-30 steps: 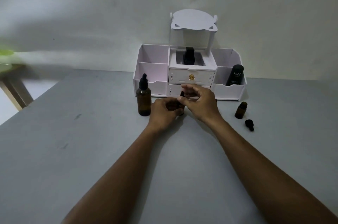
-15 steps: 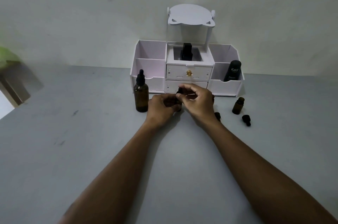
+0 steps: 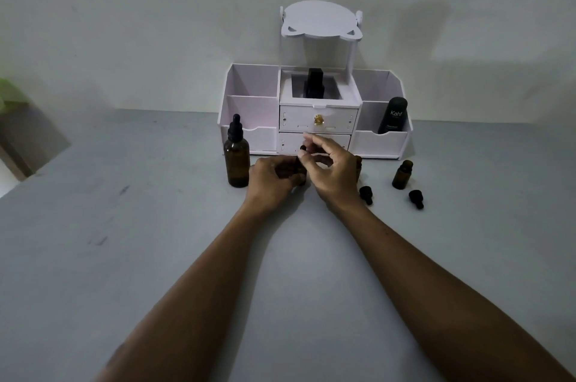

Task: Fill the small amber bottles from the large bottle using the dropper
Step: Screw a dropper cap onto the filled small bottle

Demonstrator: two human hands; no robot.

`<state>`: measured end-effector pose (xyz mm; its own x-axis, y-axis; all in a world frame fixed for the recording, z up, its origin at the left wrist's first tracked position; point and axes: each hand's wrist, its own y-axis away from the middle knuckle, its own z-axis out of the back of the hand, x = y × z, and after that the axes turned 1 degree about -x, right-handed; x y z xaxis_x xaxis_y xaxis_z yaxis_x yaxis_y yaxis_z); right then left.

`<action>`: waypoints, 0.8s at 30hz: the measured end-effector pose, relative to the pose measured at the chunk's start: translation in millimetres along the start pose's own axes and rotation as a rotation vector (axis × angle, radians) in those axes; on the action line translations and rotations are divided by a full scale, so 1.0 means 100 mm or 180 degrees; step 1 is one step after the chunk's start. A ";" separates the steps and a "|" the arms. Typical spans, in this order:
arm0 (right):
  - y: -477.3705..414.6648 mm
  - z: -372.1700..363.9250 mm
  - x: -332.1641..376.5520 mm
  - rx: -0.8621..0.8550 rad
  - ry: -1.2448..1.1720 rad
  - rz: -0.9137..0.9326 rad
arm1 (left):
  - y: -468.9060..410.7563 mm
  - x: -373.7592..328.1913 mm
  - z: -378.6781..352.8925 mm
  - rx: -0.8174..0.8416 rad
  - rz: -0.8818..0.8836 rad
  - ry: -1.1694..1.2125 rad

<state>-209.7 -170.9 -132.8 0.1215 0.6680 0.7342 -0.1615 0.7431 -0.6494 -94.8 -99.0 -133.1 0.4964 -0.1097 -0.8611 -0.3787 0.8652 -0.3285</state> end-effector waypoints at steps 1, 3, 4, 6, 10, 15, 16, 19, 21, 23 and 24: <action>0.00 0.00 -0.01 0.0031 0.0017 -0.0013 | 0.01 0.00 0.00 0.0000 0.0012 0.0025; 0.00 0.01 -0.02 0.0073 0.0097 -0.0040 | 0.01 -0.02 0.00 -0.0017 0.0025 0.0057; -0.01 0.01 -0.01 0.0048 0.0120 -0.0052 | 0.01 -0.02 0.00 -0.0027 0.0015 0.0044; -0.02 0.01 -0.01 -0.0039 0.0092 -0.0054 | 0.00 -0.01 0.00 -0.0019 -0.0009 -0.0008; -0.01 0.01 0.01 -0.0046 0.0014 -0.0134 | -0.01 0.00 0.00 -0.0008 0.0031 0.0013; -0.02 0.02 0.01 -0.0118 0.0048 -0.0166 | 0.00 -0.01 0.00 -0.0009 0.0051 0.0023; -0.01 0.02 0.02 -0.0131 -0.0006 -0.0209 | 0.00 -0.01 0.00 -0.0002 0.0056 0.0023; 0.00 0.03 0.03 -0.0084 0.0070 -0.0199 | 0.00 -0.01 0.00 -0.0031 0.0098 0.0094; -0.02 0.02 0.02 -0.0069 0.0161 -0.0204 | 0.00 -0.02 0.00 -0.0049 0.0105 0.0097; -0.02 0.01 0.01 -0.0107 0.0123 -0.0214 | 0.01 -0.02 0.00 -0.0043 0.0091 0.0065; -0.01 0.01 0.01 -0.0130 0.0087 -0.0202 | 0.01 -0.02 0.00 -0.0040 0.0072 0.0042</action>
<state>-210.4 -171.3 -130.8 0.1571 0.6200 0.7687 -0.1124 0.7846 -0.6098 -96.0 -98.1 -131.9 0.4771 -0.0967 -0.8735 -0.3997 0.8613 -0.3137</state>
